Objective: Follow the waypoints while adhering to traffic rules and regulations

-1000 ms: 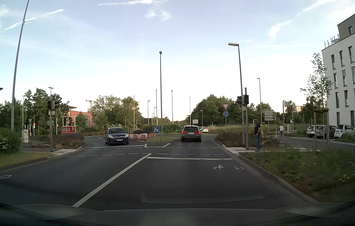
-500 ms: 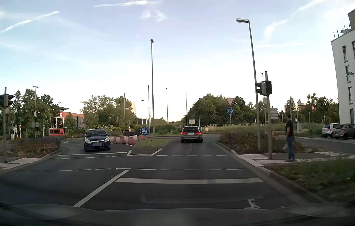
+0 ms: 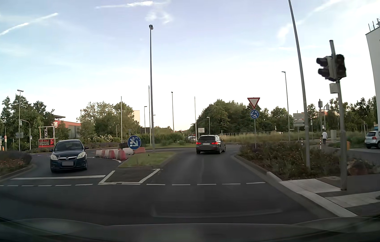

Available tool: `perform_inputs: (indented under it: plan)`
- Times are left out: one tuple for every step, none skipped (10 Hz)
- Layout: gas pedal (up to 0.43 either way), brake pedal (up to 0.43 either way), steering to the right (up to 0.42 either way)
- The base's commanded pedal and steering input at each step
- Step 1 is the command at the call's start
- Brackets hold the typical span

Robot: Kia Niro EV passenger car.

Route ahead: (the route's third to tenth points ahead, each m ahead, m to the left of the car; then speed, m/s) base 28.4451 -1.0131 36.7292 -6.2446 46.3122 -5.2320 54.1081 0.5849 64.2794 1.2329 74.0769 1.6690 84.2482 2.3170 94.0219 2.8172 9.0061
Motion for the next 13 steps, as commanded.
perform_inputs:
  plan:
    - [0.0, 0.122, 0.016]
    - [0.0, 0.134, 0.016]
    - [0.0, 0.14, 0.016]
    - [0.0, 0.146, 0.016]
    - [0.0, 0.146, 0.016]
    - [0.0, 0.146, 0.016]
    - [0.0, 0.146, 0.016]
    - [0.0, 0.146, 0.016]
    - [0.0, 0.146, 0.016]
    - [0.0, 0.146, 0.016]
    - [0.0, 0.152, 0.016]
    - [0.0, 0.152, 0.016]
    - [0.0, 0.152, 0.017]
